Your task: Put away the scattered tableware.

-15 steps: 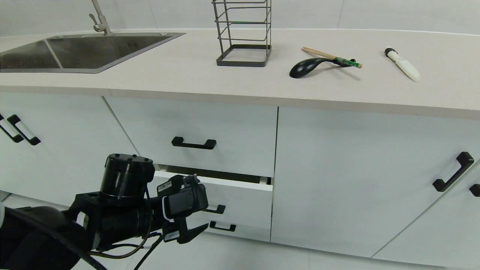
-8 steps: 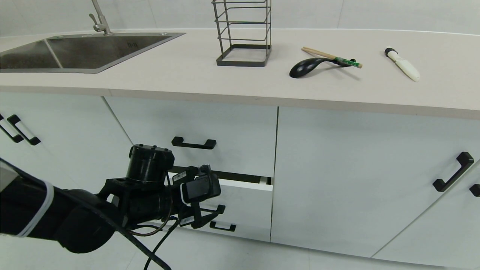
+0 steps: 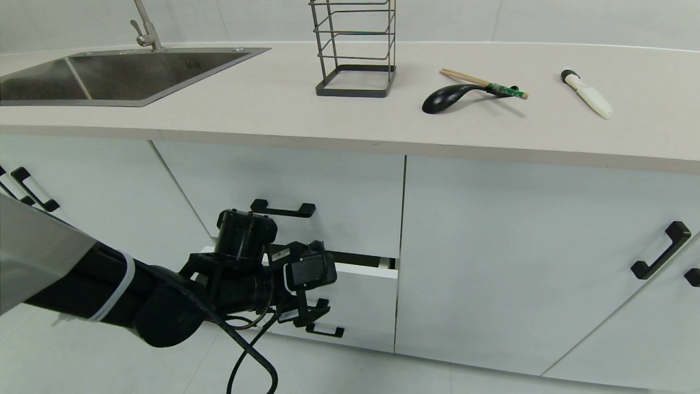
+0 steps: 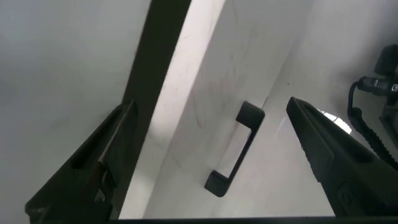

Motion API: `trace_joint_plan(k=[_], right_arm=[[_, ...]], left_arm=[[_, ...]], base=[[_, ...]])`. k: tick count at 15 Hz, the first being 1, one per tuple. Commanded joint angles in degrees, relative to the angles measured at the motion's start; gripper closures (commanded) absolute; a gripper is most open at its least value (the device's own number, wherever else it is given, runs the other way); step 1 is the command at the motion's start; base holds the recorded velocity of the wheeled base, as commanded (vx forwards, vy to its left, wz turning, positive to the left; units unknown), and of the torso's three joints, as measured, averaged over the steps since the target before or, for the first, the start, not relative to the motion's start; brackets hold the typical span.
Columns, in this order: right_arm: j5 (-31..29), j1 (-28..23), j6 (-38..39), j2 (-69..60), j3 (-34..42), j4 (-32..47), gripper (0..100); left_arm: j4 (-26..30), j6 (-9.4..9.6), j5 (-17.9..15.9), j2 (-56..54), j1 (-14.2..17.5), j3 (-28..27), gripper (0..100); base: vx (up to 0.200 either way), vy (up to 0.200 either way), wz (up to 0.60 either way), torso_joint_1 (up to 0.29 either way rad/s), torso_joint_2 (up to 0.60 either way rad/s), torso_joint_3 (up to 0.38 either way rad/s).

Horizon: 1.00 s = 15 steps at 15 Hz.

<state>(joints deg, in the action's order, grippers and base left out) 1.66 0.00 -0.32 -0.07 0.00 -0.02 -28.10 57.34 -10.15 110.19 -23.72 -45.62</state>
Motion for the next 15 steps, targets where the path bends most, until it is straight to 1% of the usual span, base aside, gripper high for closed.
trace_joint_plan(k=[1, 5, 8, 10, 12, 13, 14, 15], right_arm=[[0.0, 0.0, 0.0, 0.1, 0.0, -0.1, 100], [0.0, 0.0, 0.0, 0.1, 0.0, -0.1, 100], [0.0, 0.0, 0.0, 0.1, 0.0, -0.1, 100], [0.0, 0.0, 0.0, 0.1, 0.0, 0.0, 100], [0.0, 0.0, 0.0, 0.1, 0.0, -0.1, 100], [0.0, 0.0, 0.0, 0.1, 0.0, 0.0, 100], [0.0, 0.0, 0.0, 0.1, 0.0, 0.0, 100], [0.0, 0.0, 0.0, 0.1, 0.0, -0.1, 100]], left_arm=[[-0.3, 0.05, 0.1, 0.9, 0.1, -0.2, 0], [-0.2, 0.05, 0.0, 0.9, 0.1, 0.4, 0], [-0.2, 0.05, 0.0, -0.5, 0.0, 3.2, 0], [-0.2, -0.04, 0.0, -4.8, 0.0, 8.3, 0], [0.4, -0.57, 0.1, -13.2, 0.0, 15.2, 0], [0.6, -0.74, 0.1, -15.1, 0.0, 16.6, 0], [1.2, -1.18, 0.1, -19.7, 0.0, 19.7, 0], [2.4, -1.18, 0.0, -22.5, -0.2, 21.3, 0]], base=[[0.000, 0.000, 0.00, 0.000, 0.00, 0.000], [0.000, 0.000, 0.00, 0.000, 0.00, 0.000], [0.000, 0.000, 0.00, 0.000, 0.00, 0.000], [0.000, 0.000, 0.00, 0.000, 0.00, 0.000], [0.000, 0.000, 0.00, 0.000, 0.00, 0.000], [0.000, 0.000, 0.00, 0.000, 0.00, 0.000], [0.000, 0.000, 0.00, 0.000, 0.00, 0.000], [0.000, 0.000, 0.00, 0.000, 0.00, 0.000]])
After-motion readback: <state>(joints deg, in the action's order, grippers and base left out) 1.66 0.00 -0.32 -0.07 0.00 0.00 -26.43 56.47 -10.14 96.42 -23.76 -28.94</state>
